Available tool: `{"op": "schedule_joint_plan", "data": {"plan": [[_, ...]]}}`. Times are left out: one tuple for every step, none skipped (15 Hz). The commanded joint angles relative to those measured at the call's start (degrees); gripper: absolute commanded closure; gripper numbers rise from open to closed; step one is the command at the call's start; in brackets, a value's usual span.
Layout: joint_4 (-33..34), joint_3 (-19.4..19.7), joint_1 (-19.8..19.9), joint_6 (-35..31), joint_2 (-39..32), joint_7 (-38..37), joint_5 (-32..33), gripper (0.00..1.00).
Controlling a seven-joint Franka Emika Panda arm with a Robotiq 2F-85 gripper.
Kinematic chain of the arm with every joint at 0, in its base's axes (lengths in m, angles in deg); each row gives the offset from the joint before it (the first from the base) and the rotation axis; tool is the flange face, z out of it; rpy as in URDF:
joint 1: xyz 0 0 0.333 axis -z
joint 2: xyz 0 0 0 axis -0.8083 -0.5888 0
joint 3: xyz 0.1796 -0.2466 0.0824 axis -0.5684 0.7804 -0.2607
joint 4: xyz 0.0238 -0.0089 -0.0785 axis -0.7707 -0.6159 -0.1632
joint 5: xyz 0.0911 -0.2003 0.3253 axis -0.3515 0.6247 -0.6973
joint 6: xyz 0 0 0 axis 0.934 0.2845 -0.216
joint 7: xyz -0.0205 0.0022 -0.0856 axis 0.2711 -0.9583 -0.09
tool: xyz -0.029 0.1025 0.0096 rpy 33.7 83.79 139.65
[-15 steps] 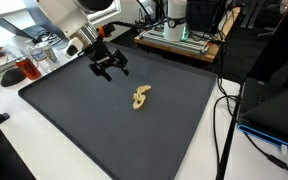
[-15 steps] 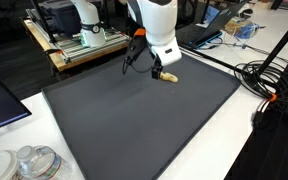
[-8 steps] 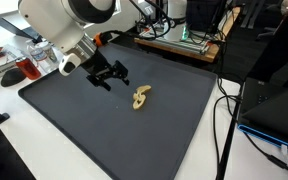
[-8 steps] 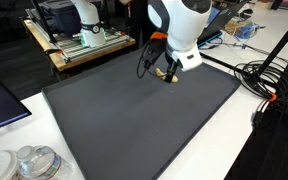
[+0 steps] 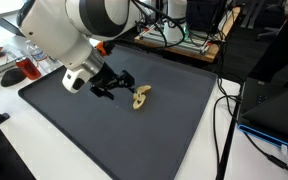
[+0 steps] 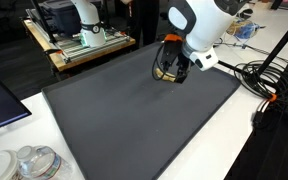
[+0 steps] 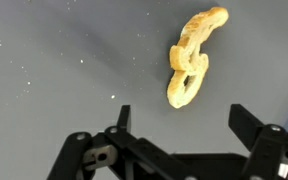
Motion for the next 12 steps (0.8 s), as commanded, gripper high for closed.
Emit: {"op": "schedule_joint_plan", "data": {"plan": [[6.81,-0.15,-2.27,3.38,-3.95,-1.25,4.98,0.0],[7.59,-0.11,-2.91,3.5,-4.42,-1.47,5.97,0.0],[8.43,-0.19,-3.45,3.96,-4.93,-1.58,6.69,0.0],[9.23,-0.21,-4.06,4.18,-5.28,-1.86,7.4,0.0],[9.89,-0.24,-4.62,4.41,-5.55,-2.12,8.02,0.0],[10.47,-0.29,-5.17,4.35,-5.77,-2.62,8.44,0.0],[11.23,-0.41,-5.6,5.01,-5.96,-3.72,8.37,0.0],[12.07,-0.3,-6.15,5.82,-6.23,-5.26,8.42,0.0],[12.83,-0.21,-6.72,6.11,-6.52,-6.61,8.61,0.0],[13.71,0.05,-7.5,6.95,-6.82,-8.67,8.94,0.0],[14.42,0.07,-8.06,7.55,-7.06,-10.11,9.08,0.0],[15.07,0.17,-8.8,8.24,-7.23,-11.72,9.36,0.0]]}}
